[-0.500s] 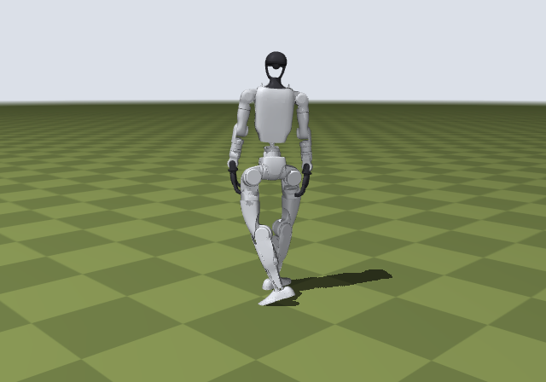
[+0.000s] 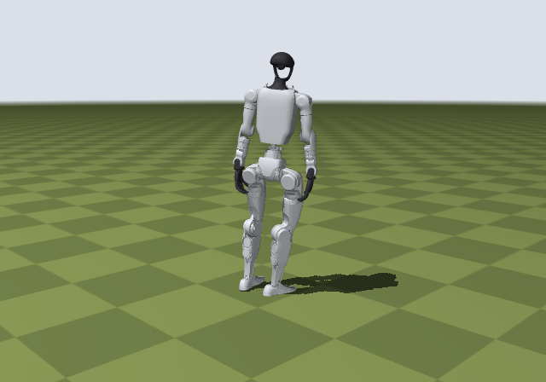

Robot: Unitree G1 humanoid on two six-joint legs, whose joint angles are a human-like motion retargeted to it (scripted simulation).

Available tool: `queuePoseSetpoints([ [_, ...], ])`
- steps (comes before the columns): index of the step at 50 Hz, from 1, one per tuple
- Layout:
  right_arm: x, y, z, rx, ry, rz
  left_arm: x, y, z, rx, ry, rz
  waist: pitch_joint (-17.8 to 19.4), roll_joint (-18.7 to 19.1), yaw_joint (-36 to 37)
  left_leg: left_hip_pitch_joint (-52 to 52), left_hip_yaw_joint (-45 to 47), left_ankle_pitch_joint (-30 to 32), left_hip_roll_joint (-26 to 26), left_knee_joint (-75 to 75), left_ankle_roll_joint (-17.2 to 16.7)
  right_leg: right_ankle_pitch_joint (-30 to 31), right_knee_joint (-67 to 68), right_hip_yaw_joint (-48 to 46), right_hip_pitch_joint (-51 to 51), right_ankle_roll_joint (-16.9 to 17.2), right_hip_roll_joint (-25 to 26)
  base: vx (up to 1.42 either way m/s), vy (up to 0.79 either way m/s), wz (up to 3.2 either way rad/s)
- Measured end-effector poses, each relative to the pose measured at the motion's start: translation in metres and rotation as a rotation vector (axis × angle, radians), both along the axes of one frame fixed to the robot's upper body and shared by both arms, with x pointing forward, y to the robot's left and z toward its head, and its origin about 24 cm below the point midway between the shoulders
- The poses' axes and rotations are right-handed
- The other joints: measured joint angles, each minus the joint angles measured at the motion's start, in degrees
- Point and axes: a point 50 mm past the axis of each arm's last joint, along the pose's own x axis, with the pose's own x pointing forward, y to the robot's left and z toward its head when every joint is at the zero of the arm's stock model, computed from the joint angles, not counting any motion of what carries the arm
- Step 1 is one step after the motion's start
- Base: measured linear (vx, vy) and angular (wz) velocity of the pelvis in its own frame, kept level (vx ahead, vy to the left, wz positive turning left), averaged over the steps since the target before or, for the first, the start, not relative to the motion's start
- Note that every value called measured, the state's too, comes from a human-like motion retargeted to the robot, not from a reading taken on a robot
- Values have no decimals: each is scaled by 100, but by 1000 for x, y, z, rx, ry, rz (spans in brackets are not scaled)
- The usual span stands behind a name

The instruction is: In place motions

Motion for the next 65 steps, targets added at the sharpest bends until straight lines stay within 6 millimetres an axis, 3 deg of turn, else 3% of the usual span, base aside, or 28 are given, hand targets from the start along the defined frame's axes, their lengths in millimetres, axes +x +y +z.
queuePoseSetpoints([
  [2,-15,-1,1,16,56,-12,-7,-1,0,-5,18,7,-119,48,-306,152,407,-174,79,24,-71,-33,19,-126,63,48,-72,30,14,34],
  [3,-22,0,1,24,84,-22,-9,-1,1,-10,28,13,-218,111,-534,188,1743,-309,583,25,-155,-60,29,-300,63,77,-86,23,11,88],
  [4,-29,1,1,27,104,-39,-10,-2,1,-12,35,19,-263,171,-670,227,1965,-242,660,-61,-195,-83,45,-379,84,96,-69,17,7,72],
  [7,-46,4,1,24,136,-109,-7,-3,1,-11,31,36,-268,260,-887,397,1667,49,512,-324,-257,-151,144,-464,170,146,-84,14,10,19],
  [12,-77,0,7,28,234,-140,-2,-5,0,-43,17,22,-372,241,-734,549,1846,201,359,-487,19,-279,566,-110,-53,154,-253,19,10,-59],
  [15,-71,-4,6,19,229,-77,0,-1,1,-31,8,30,-223,260,-817,653,2156,231,400,-540,157,-257,878,165,-281,109,-265,-7,0,-99],
  [18,-48,-6,3,1,150,27,-3,8,2,-1,27,21,121,290,-1145,858,2450,197,476,-597,257,-270,951,491,-362,34,-144,-18,-8,-119],
  [22,-30,-9,1,-24,96,128,-28,16,7,18,144,-38,95,401,-1309,926,3035,99,636,-704,267,-495,982,817,-655,51,32,-14,-6,-210],
  [25,-25,-6,1,-10,83,110,-46,16,10,38,212,-67,-93,549,-1377,900,3721,-1,843,-793,164,-865,1041,65,-811,72,-74,-12,-12,-261],
  [28,-21,-1,1,33,67,9,-50,14,11,27,226,-84,-132,655,-1323,947,4311,-149,991,-848,61,-1138,1105,-1199,-719,132,-300,-16,-17,-279],
  [35,-39,2,2,52,99,-270,-40,13,9,15,212,-93,-372,818,-1169,1198,5385,-454,1188,-851,-112,-1099,1294,-2656,-490,83,-660,-2,-21,-223],
  [38,-54,3,4,44,138,-392,-31,15,8,9,191,-88,-468,735,-1226,1375,5617,-545,1136,-792,-140,-436,906,-3086,-349,75,-684,12,-31,-136],
  [42,-68,7,7,46,182,-519,-19,19,7,-13,159,-86,-596,582,-1148,1641,6001,-530,1134,-697,-190,-338,760,-2256,-633,-171,-517,18,-35,-147],
  [47,-60,9,5,56,152,-500,-3,25,6,8,87,-71,-436,387,-1432,2021,6251,-267,1260,-300,-28,-428,853,-1676,-642,-169,-502,10,-39,-99],
  [50,-60,8,4,60,144,-427,1,25,5,5,80,-97,-486,81,-1561,2027,6075,4,1339,367,525,-459,947,-1342,-588,-66,-831,20,-29,-81],
  [53,-61,7,4,54,146,-367,8,22,3,-1,40,-124,-469,-396,-1401,1591,5223,-123,1417,1705,1475,-441,923,-868,-474,-7,-1191,24,-24,-108],
  [55,-60,5,3,45,144,-335,13,16,2,-27,22,-144,-438,-539,-1281,1250,4554,-263,1421,2374,1696,-403,843,-637,-391,-10,-1246,20,-16,-108],
  [59,-47,0,2,26,104,-281,26,-3,0,-90,-25,-166,-291,-466,-1001,549,2965,-397,915,2640,1580,-297,689,-211,-310,-49,-1057,10,-3,-126],
  [65,-27,-2,1,37,44,-200,35,-18,-1,-127,-73,-237,-154,-85,-731,332,2088,-737,509,1097,973,-299,727,314,-282,-67,-625,11,5,-113],
])
